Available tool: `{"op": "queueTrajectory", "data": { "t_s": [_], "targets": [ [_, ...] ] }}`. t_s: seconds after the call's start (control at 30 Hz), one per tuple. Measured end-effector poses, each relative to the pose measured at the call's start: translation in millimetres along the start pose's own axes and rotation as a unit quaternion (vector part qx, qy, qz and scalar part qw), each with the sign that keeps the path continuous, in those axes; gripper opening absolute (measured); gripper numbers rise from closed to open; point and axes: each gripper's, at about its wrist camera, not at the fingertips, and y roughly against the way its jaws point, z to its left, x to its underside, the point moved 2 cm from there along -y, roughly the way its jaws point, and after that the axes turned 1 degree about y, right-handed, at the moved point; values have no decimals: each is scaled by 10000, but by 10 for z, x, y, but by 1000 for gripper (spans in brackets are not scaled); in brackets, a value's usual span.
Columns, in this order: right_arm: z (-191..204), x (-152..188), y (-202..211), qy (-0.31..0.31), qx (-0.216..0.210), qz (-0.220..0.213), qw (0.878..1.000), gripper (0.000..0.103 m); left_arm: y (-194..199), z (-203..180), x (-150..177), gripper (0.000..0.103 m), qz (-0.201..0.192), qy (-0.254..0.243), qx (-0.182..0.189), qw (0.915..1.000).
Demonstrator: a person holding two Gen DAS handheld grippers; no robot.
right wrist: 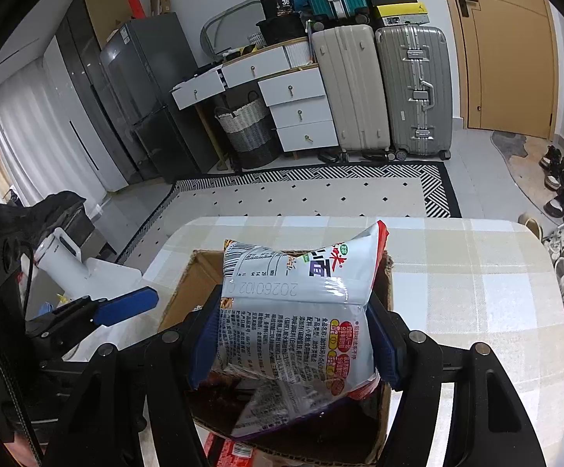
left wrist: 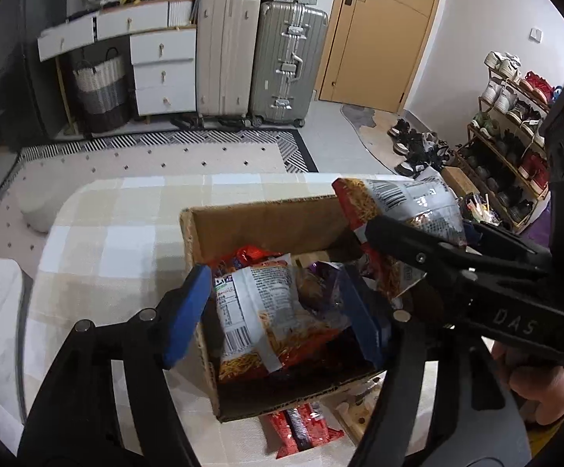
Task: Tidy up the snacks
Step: 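Open both tools to drop the two bags into the box, then withdraw both tools from the box toward the last two snacks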
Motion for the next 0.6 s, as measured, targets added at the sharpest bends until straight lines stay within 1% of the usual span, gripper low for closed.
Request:
{"op": "queueTrajectory", "data": {
  "t_s": [0.23, 0.3, 0.37, 0.43, 0.5, 0.6],
  "targets": [
    [20, -22, -12, 43, 39, 4, 10000, 67, 182, 12, 37, 68, -86, -47, -63, 9999],
    [15, -21, -41, 12, 50, 57, 10000, 68, 240, 8, 44, 71, -123, -70, -100, 9998],
    [-2, -31, -101, -89, 25, 170, 9998, 68, 303, 3, 55, 79, -211, -96, -195, 9995],
    [-4, -36, -151, -156, -9, 250, 9996, 68, 359, -17, 59, 79, -275, -114, -247, 9993],
    [10, -41, -186, -150, 36, 280, 9995, 68, 400, -39, 57, 79, -271, -147, -334, 9990],
    [-3, -58, -226, -198, 118, 335, 9992, 69, 476, -71, 66, 79, -301, -201, -361, 9987]
  ]
}}
